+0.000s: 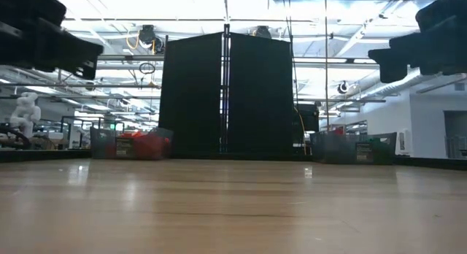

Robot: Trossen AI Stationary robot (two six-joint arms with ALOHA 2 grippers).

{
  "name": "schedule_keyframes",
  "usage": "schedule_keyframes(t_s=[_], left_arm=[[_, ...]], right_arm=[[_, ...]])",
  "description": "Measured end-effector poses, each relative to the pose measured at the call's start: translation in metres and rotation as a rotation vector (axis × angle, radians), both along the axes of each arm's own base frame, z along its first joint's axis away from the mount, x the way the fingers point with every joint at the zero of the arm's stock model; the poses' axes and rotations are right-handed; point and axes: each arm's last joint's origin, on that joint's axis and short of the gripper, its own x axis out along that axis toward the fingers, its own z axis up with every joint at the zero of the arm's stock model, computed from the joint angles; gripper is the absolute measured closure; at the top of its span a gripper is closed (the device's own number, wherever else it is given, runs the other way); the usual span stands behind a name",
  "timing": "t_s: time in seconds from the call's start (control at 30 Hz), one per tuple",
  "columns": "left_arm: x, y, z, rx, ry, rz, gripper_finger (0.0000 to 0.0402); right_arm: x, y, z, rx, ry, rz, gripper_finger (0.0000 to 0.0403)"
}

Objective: Sort blocks
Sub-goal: Return to Home Position

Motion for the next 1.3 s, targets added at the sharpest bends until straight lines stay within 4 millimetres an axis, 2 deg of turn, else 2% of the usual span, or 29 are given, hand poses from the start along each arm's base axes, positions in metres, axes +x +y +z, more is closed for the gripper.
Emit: schedule_keyframes(t_s=[0.17,1.3], left_arm=[[0.0008,0.0042,0.0004,-0.071,0.005,0.055,0.0401],[0.0008,0.0038,0.0021,-0.077,-0.010,0.043,0.0401]], right_arm=[[0.0013,-0.0001,-0.0013,-0.043,0.011,0.000,0.0188],[0.0014,-0.0001,-0.0014,-0.036,0.013,0.001,0.0188]])
